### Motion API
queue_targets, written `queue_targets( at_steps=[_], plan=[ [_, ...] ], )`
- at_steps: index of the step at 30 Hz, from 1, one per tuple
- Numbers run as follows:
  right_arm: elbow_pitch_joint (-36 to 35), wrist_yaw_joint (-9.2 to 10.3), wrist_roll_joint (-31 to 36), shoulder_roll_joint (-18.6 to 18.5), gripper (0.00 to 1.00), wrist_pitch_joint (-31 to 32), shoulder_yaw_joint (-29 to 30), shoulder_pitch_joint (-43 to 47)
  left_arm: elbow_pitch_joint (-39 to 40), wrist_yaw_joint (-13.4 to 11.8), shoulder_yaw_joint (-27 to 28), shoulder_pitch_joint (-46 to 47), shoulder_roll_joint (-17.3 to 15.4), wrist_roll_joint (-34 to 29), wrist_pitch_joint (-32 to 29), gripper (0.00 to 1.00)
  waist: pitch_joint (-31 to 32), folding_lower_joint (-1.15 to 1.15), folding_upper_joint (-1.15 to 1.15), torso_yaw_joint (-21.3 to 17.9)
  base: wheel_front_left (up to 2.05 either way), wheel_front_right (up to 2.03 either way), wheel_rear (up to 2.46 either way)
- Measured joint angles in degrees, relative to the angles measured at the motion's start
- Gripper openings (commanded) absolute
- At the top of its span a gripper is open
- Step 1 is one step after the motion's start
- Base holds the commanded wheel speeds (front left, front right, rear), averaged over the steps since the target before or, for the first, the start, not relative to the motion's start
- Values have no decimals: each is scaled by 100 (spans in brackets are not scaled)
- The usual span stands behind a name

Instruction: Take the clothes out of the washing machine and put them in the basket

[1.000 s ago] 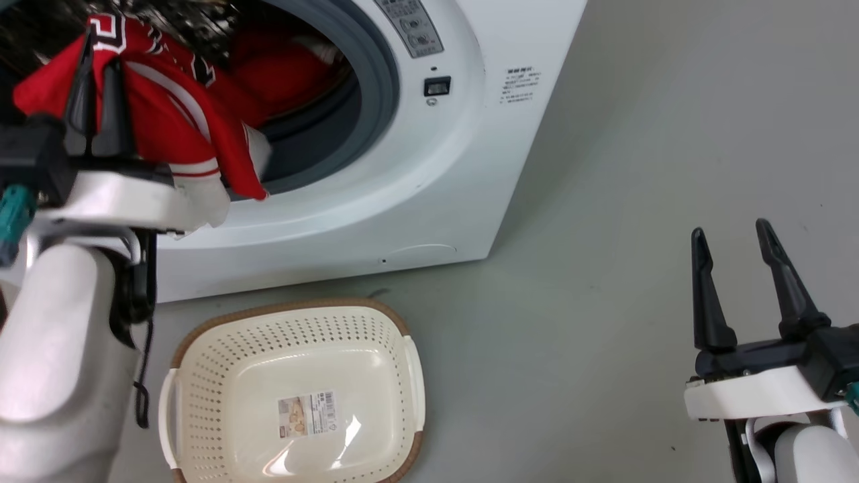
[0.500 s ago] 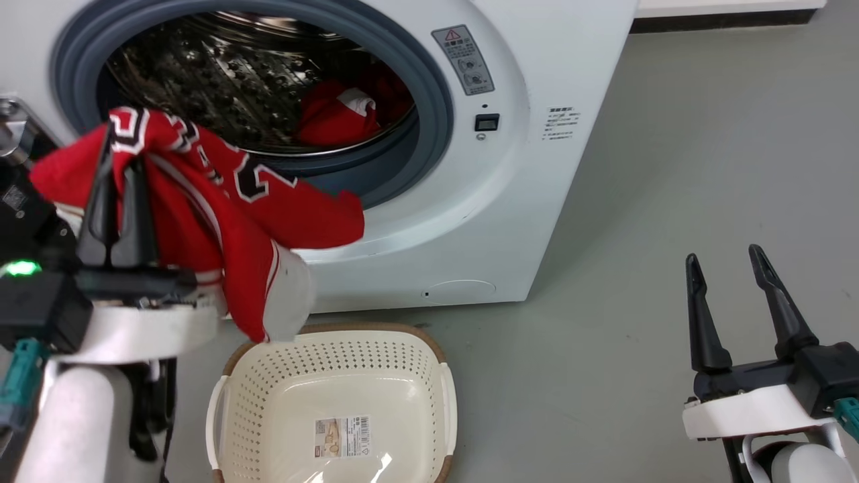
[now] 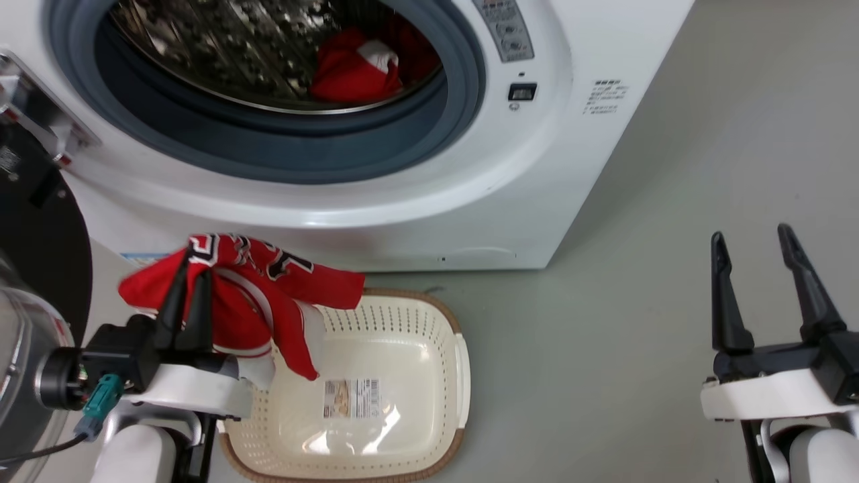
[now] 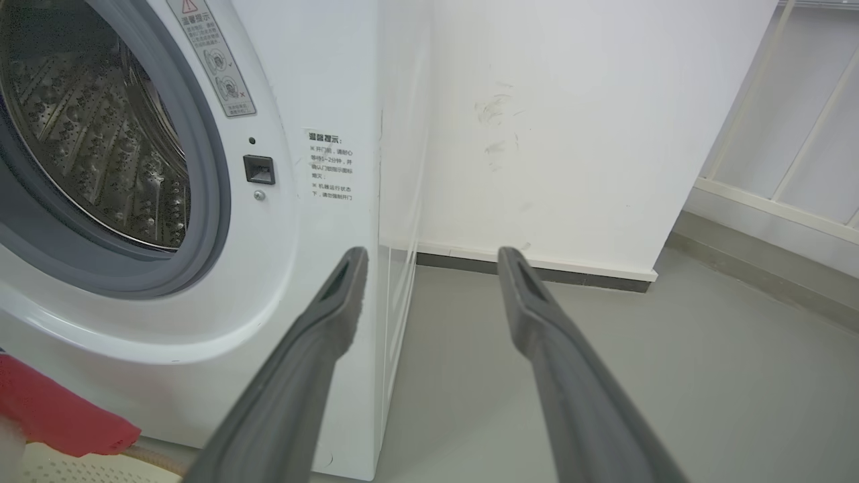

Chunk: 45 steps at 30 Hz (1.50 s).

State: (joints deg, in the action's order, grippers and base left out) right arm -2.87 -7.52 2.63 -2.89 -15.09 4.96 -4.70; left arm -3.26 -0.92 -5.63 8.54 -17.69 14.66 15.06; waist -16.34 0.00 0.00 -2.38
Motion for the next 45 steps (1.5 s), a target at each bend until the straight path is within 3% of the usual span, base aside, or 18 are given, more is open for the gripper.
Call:
queue_targets(
  at_steps=[16,33,44,45],
  plan=[
    [-291,0,220,0,100,0,107,-534,-3077,633,-464,1220,183,-192,-1,0,-1448,1,0,-29,0,0,0],
    [-808,0,182,-1,100,0,212,-832,-5550,821,-1143,3362,209,-546,1,0,-3200,1,0,-426,0,0,0],
    [-753,0,80,0,100,0,133,-884,-6556,832,-1529,3786,297,-187,1,0,-3553,1,0,-659,0,0,0],
    [-727,0,59,0,100,0,127,-909,-6595,832,-1584,3769,308,-137,1,77,-3529,1,0,-659,0,0,0]
  ],
)
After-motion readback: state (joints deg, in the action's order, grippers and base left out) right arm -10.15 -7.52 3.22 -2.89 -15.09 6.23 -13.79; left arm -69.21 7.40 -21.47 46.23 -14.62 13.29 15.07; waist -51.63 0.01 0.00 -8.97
